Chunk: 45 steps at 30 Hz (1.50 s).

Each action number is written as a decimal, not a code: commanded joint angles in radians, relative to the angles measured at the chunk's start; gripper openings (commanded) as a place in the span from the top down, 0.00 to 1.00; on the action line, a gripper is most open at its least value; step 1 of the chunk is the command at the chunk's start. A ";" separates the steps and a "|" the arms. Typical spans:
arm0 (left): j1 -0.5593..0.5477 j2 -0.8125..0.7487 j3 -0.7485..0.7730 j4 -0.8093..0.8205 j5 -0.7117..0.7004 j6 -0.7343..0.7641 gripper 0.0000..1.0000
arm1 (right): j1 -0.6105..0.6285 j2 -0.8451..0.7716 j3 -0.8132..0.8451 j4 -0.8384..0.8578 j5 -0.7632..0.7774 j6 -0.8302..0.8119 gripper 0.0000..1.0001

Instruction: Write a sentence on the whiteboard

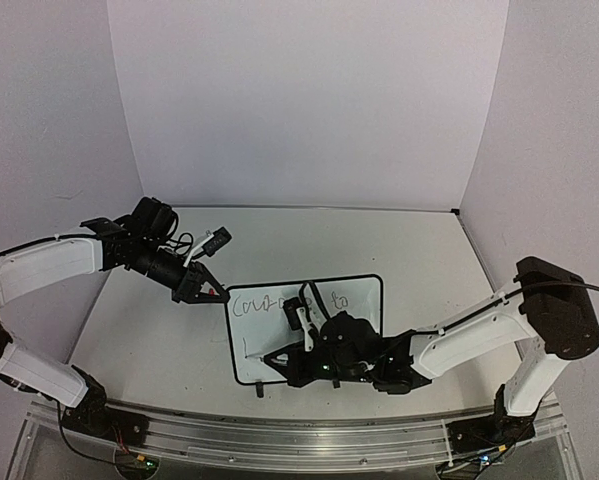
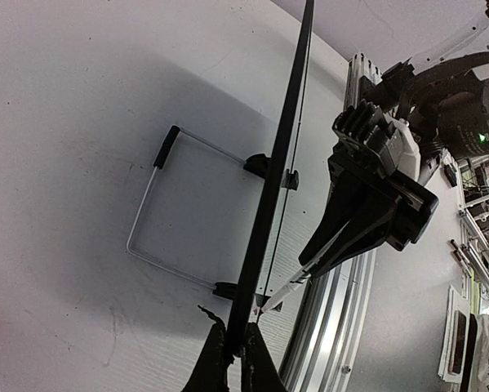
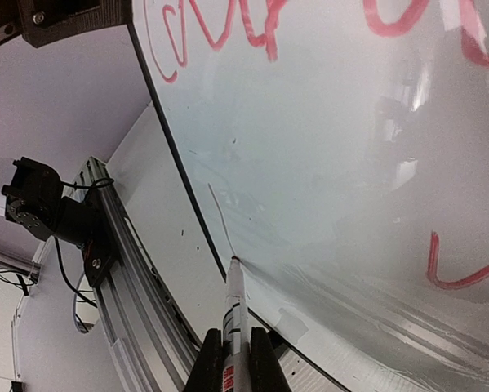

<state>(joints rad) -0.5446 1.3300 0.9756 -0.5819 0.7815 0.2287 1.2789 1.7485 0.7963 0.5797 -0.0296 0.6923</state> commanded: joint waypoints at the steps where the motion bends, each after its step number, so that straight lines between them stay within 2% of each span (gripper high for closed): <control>1: -0.020 0.018 0.010 -0.011 -0.067 0.012 1.00 | 0.004 0.025 0.004 0.105 0.021 0.016 1.00; 7: -0.020 0.017 0.010 -0.010 -0.066 0.012 1.00 | 0.007 0.015 -0.006 0.114 0.064 0.020 1.00; 21: -0.020 0.017 0.011 -0.011 -0.065 0.012 1.00 | 0.007 -0.072 -0.067 0.011 0.144 0.015 1.00; 30: -0.021 0.020 0.010 -0.011 -0.064 0.011 1.00 | 0.007 -0.004 0.002 -0.023 0.053 -0.007 1.00; 37: -0.021 0.020 0.012 -0.009 -0.062 0.012 1.00 | 0.007 0.012 0.027 -0.026 0.059 -0.013 1.00; 45: -0.021 0.020 0.012 -0.009 -0.061 0.013 1.00 | 0.007 -0.030 -0.011 0.051 0.000 -0.015 1.00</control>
<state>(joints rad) -0.5472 1.3300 0.9756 -0.5770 0.7811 0.2283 1.2903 1.7451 0.7956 0.5627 0.0034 0.6886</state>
